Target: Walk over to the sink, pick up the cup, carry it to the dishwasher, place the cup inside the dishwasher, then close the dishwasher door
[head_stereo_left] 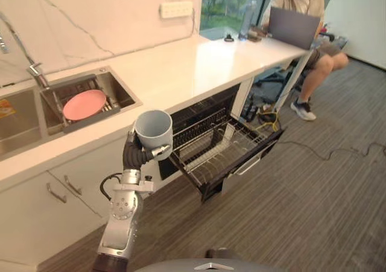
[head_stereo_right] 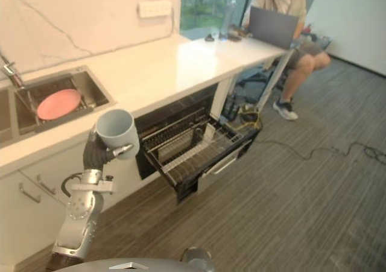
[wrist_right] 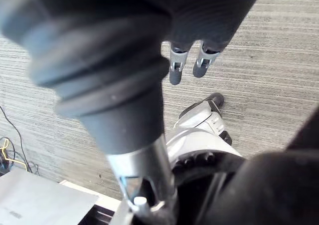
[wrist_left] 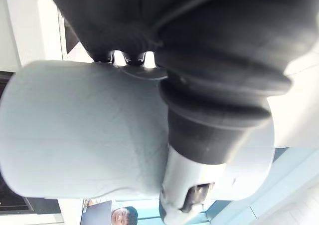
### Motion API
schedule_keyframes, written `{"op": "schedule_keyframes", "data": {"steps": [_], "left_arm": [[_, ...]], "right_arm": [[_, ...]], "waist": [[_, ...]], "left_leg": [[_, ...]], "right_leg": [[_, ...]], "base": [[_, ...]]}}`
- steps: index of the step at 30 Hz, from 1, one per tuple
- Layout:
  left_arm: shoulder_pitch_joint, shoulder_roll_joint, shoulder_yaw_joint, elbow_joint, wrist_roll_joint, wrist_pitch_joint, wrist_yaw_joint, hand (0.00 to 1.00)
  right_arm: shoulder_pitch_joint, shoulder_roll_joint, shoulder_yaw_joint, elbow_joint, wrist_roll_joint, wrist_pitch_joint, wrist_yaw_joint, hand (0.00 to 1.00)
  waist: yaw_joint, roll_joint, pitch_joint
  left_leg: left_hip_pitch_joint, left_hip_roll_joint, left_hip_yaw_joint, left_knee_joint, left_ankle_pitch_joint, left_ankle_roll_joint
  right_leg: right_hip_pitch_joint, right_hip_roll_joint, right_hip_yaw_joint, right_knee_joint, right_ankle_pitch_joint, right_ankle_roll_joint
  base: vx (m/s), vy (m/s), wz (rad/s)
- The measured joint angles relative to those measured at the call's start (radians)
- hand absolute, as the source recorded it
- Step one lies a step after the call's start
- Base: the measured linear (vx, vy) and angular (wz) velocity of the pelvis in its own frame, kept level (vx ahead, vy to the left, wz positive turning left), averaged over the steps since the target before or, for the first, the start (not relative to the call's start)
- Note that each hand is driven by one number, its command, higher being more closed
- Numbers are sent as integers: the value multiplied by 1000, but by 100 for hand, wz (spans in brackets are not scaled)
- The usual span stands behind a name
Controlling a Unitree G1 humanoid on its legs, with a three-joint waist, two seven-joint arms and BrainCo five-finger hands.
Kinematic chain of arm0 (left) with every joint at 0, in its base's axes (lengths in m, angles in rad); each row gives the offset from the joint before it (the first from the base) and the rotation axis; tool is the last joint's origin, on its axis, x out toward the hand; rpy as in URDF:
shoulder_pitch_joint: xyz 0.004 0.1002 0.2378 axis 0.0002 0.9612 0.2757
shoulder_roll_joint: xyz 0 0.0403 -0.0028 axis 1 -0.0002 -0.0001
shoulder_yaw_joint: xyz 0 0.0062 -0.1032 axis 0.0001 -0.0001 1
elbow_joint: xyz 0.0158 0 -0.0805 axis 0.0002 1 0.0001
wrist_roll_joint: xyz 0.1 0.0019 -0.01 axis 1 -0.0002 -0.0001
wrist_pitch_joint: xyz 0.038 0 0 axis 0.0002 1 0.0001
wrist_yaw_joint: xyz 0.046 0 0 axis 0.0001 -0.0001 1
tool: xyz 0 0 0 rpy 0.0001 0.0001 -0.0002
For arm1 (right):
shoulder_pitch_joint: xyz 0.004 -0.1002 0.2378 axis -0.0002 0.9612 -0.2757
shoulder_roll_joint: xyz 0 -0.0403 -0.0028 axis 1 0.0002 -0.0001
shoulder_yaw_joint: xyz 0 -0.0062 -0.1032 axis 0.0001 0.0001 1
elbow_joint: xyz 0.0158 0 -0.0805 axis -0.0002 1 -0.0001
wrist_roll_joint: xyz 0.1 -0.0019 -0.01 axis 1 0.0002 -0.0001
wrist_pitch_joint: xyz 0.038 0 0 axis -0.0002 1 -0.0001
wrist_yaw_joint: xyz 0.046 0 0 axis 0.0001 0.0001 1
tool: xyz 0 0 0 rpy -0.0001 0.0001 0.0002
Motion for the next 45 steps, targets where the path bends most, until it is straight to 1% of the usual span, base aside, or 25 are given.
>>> {"op": "schedule_keyframes", "data": {"steps": [2,3,5,6,8,10,12,15,16,17,18,21,22,24,26,27,28,29,30,33,35,38,40,42,45], "left_arm": [[4,-3,1,-2,8,0,13,100],[9,-6,1,-8,8,0,21,100],[15,-14,1,-22,8,-5,22,100],[30,-26,6,-21,12,-4,22,100],[55,-28,-2,-14,14,-4,23,100],[57,-11,-31,15,14,-4,24,100],[51,-9,-57,38,13,10,25,100],[50,-9,-96,63,12,33,19,100],[51,-10,-113,65,10,45,9,100],[51,-11,-117,65,10,46,3,100],[51,-16,-114,69,4,46,-4,100],[42,12,-111,72,-15,45,-22,100],[33,81,-115,125,-36,60,-82,100],[19,83,-117,141,-36,59,-107,100],[15,78,-99,140,-35,65,-110,100],[13,83,-88,124,-33,64,-110,100],[9,80,-84,112,-34,65,-103,100],[0,80,-80,89,-34,63,-86,100],[-17,86,-71,90,-36,57,-72,100],[-57,102,-66,101,-37,56,-34,100],[-65,103,-66,101,-37,55,0,100],[-66,97,-68,94,-36,50,76,100],[-64,90,-66,82,-36,50,116,100],[-60,82,-51,53,-36,49,147,100],[-60,77,71,37,-49,31,164,100]], "right_arm": [[4,3,-9,0,-1,8,8,0],[10,3,-12,0,-1,9,9,0],[18,-1,4,4,-1,9,10,0],[30,-19,9,0,0,10,20,0],[36,-38,8,14,1,13,33,0],[24,-46,6,43,3,22,36,0],[14,-46,6,46,2,49,28,0],[-8,-38,-2,88,13,67,15,0],[-7,-34,-24,98,23,70,19,0],[-5,-34,-35,106,33,70,24,0],[-6,-33,-42,130,54,69,40,0],[-24,-6,-45,174,80,50,34,0],[-30,11,-54,194,113,25,19,0],[-33,9,-26,193,116,13,2,0],[-32,13,-32,190,116,6,-1,0],[-32,21,-35,188,116,3,0,0],[-31,22,-35,197,115,-10,-2,0],[-20,28,-43,184,117,-40,2,0],[-23,17,-37,169,114,-44,1,0],[-33,24,-43,196,118,-58,-6,0],[-33,34,-64,195,118,-70,-6,0],[-24,38,-62,174,103,-100,-11,0],[11,38,-39,80,52,-101,-62,0],[55,27,-11,-23,-11,-101,-116,0],[95,28,-11,-87,-74,-128,-69,0]], "waist": [[-1,10,2],[1,5,-4],[23,8,-5],[41,16,-2],[62,34,0],[57,29,-3],[52,16,-2],[53,-22,-2],[53,-21,-3],[56,-11,-9],[59,-13,-21],[44,-39,-33],[45,-37,-23],[41,-47,-22],[37,-54,-21],[39,-82,-31],[45,-84,-34],[50,-62,-34],[46,-38,-24],[40,-47,-33],[35,-46,-32],[29,-41,-36],[20,-39,-39],[12,-14,-45],[2,7,-57]], "left_leg": [[12,25,-25,27,-30,-9],[16,45,-53,66,-38,15],[-134,116,-149,380,-29,154],[-248,164,-220,589,16,192],[-327,147,-259,695,-6,151],[-329,75,-199,515,-13,154],[-327,34,-145,315,5,165],[-322,-19,-156,103,133,166],[-320,-27,-181,40,264,164],[-313,-29,-196,18,352,177],[-289,-57,-234,-10,373,133],[-244,-125,-227,-108,321,81],[-164,-169,-190,-208,320,98],[-141,-176,-168,-240,325,109],[-157,-181,-139,-246,294,78],[-170,-184,-127,-235,279,62],[-193,-183,-125,-171,263,88],[-242,-160,-133,-25,179,129],[-217,-144,-118,-75,171,105],[-180,-148,-120,-217,244,92],[-169,-147,-123,-246,256,80],[-161,-140,-123,-246,283,80],[-158,-137,-120,-246,287,81],[-159,-128,-103,-245,288,80],[-150,-98,-61,-243,296,74]], "right_leg": [[10,0,-28,63,-77,1],[34,13,-51,70,-122,-9],[75,43,-63,55,-141,-30],[119,70,-75,17,-141,-37],[175,79,-84,-34,-134,-43],[223,63,-94,-103,-99,-35],[248,35,-109,-140,-87,-23],[267,-46,-111,-149,-76,-1],[291,-79,-113,-159,-63,25],[297,-86,-111,-164,-61,43],[309,-115,-104,-173,-63,86],[320,-174,-97,-219,-25,127],[320,-193,-46,-291,96,140],[313,-200,-50,-299,95,139],[274,-207,-85,-296,39,119],[237,-221,-82,-289,37,113],[216,-232,-83,-285,48,97],[207,-207,-102,-318,71,57],[216,-178,-103,-357,88,26],[213,-138,-104,-423,95,12],[214,-125,-103,-437,99,23],[218,-121,-78,-434,142,82],[216,-116,-71,-432,159,84],[202,-103,-42,-436,178,83],[189,-68,1,-454,219,96]], "base": [[174,-183,32],[224,-195,53],[208,-193,38],[208,-136,11],[209,-37,-2],[236,19,7],[199,61,15],[99,41,15],[132,98,15],[219,204,9],[234,266,5],[191,401,-10],[-20,460,-83],[-157,220,-68],[-263,-6,-36],[-213,36,-44],[-139,-1,-53],[-105,-67,-64],[-100,-106,-57],[-41,-70,-28],[7,-80,0],[10,-75,2],[19,-46,-4],[44,-46,-25],[83,-84,-46]]}}
